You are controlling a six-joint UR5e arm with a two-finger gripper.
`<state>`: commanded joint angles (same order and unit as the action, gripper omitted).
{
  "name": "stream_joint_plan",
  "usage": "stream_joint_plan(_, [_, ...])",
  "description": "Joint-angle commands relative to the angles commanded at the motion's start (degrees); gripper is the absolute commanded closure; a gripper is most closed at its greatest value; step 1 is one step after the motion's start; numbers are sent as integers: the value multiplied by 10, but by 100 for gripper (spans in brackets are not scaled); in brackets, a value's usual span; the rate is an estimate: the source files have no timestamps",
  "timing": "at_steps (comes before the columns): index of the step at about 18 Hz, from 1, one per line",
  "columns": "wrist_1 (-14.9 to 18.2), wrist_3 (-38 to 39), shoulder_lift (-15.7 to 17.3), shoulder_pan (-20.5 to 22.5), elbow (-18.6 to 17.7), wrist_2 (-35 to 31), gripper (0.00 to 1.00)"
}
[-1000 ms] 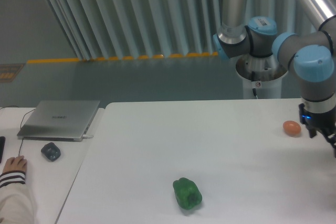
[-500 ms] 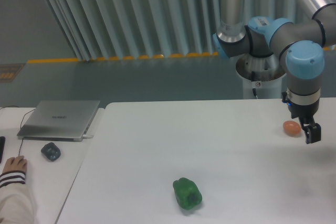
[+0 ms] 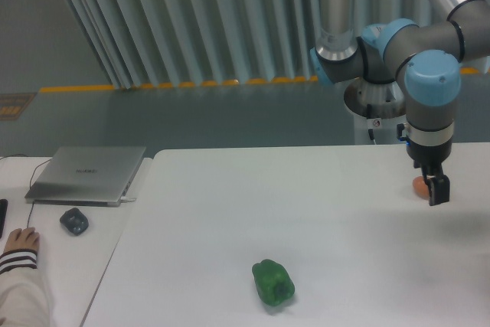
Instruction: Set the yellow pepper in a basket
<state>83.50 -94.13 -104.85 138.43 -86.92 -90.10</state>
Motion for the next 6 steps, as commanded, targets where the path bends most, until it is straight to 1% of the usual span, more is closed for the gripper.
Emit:
stream_joint_plan(2, [-2,0,0,3,4,23,0])
stream_joint_plan(3, [-10,0,0,3,3,26,0])
stream_joint_plan(4, [-29,0,0,2,-2,27,0])
stream_joint_plan(5, [-36,0,0,2,-2,27,0])
stream_joint_plan(6, [-36,1,1,4,-4,27,0])
